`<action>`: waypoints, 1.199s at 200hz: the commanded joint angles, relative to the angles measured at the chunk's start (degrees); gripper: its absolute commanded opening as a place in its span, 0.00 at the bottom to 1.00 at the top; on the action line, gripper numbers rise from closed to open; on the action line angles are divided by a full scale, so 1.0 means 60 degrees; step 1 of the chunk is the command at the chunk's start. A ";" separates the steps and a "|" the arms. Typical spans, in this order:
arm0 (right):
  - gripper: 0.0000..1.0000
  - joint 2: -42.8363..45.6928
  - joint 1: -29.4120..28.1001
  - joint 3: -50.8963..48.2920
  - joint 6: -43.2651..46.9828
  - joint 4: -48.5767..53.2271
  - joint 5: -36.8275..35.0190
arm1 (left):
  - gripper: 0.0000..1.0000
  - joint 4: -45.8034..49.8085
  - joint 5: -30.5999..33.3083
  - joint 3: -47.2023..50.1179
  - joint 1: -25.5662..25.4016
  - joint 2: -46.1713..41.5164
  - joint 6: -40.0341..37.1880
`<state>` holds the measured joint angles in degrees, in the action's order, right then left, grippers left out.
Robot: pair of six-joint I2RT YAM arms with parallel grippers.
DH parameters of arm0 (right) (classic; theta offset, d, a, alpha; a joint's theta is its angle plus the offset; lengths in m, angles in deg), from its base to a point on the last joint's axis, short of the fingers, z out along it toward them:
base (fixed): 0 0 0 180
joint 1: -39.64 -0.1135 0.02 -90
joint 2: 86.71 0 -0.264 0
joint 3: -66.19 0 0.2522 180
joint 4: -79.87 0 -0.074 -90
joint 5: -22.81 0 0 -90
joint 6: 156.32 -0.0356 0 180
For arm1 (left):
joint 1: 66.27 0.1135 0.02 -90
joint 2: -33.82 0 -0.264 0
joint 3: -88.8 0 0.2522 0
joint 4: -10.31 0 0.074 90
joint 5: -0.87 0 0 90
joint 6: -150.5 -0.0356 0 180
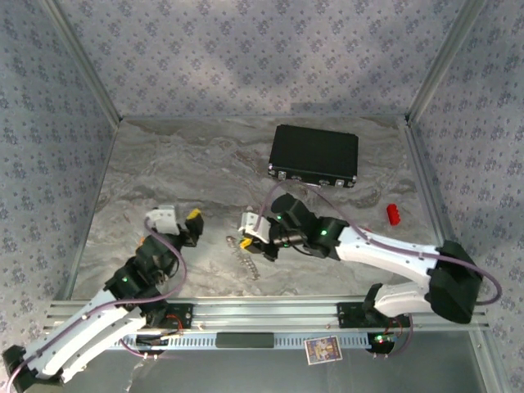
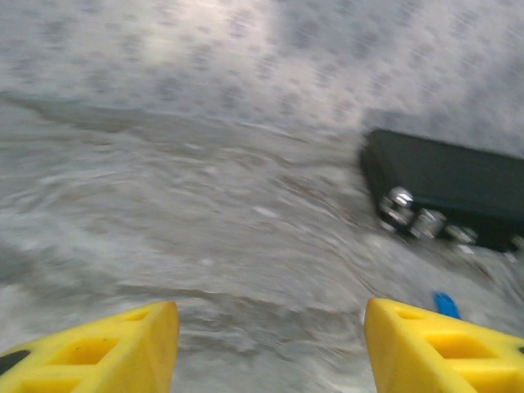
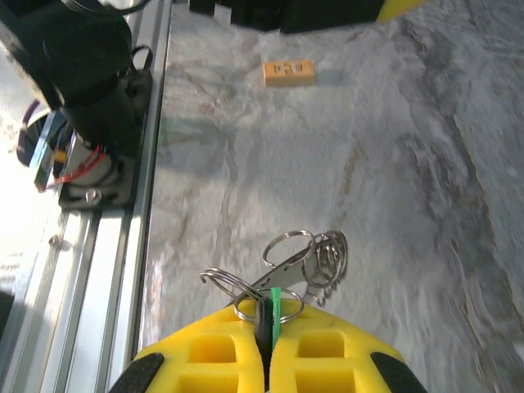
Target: Put the keys on the keyring
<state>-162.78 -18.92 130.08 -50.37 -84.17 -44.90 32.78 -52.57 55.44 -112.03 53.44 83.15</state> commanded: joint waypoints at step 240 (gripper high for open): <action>0.10 -0.3175 0.1254 0.0227 0.2806 0.2989 -0.5311 | 0.61 0.1522 -0.0673 -0.0239 0.0875 0.0875 0.1618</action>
<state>-181.01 -11.93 131.52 -34.92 -69.66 -73.01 43.89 -54.89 53.52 -107.13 58.05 93.56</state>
